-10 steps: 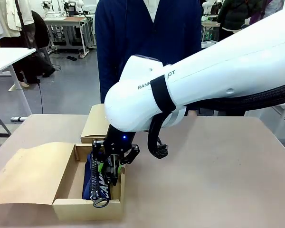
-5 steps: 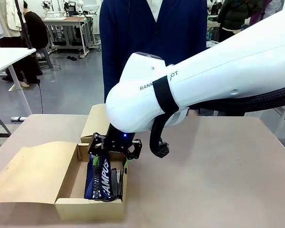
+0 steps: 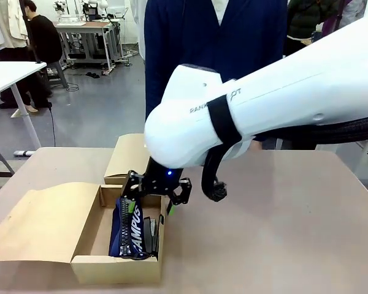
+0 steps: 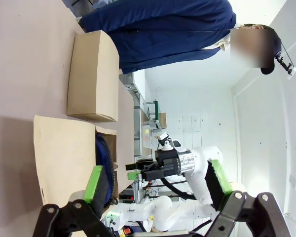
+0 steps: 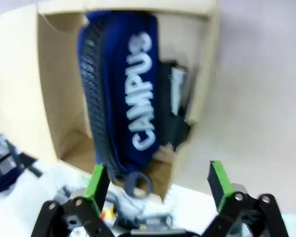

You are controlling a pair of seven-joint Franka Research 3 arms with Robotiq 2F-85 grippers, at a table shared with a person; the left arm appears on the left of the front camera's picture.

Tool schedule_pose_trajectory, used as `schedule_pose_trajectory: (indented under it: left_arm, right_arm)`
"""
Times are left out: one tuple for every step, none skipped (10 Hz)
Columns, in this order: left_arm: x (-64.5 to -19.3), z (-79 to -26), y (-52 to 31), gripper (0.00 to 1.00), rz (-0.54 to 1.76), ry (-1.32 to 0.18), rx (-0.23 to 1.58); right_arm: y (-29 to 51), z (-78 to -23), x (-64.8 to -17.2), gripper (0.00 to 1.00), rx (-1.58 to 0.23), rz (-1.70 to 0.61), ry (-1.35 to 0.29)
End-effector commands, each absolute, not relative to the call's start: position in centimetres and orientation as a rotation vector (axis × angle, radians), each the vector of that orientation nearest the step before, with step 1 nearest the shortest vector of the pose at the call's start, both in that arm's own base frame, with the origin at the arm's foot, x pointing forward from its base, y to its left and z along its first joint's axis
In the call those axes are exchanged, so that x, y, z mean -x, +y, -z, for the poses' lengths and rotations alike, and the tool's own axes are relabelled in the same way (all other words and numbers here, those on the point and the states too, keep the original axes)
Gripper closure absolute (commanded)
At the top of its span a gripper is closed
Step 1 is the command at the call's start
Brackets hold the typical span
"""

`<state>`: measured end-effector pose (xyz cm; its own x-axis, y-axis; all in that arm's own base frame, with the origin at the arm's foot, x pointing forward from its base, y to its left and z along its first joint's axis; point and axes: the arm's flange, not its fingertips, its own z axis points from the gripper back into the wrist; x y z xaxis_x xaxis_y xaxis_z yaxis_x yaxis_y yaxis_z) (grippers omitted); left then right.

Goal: Place items inside the box.
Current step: Pick up a Pencil pouch or Stapler and place it inside the Mailer Box closest to the robot.

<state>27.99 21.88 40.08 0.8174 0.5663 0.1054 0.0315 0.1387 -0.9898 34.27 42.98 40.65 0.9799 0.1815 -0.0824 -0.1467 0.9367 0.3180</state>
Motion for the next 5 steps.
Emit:
schedule_pose_trajectory:
  left_arm:
    - [-27.6, -40.1, 21.5, 0.0, -0.399, -0.548, 1.402]
    - [-27.6, -40.1, 21.5, 0.0, -0.399, -0.548, 1.402]
    - [-27.6, -40.1, 21.5, 0.0, -0.399, -0.548, 1.402]
    - [-27.6, -40.1, 21.5, 0.0, -0.399, -0.548, 1.402]
    - [-27.6, -40.1, 21.5, 0.0, -0.399, -0.548, 1.402]
  right_arm:
    - [33.3, -45.3, -34.8, 0.0, -0.372, -0.27, 0.246]
    - [27.9, -46.8, -34.9, 0.0, -0.368, -0.31, 0.237]
    - [22.2, -48.0, -34.2, 0.0, -0.474, -0.373, 0.228]
    - [17.3, -48.6, -33.2, 0.0, -0.572, -0.431, 0.198]
    - [12.1, -48.9, -32.3, 0.0, -0.72, -0.44, 0.141]
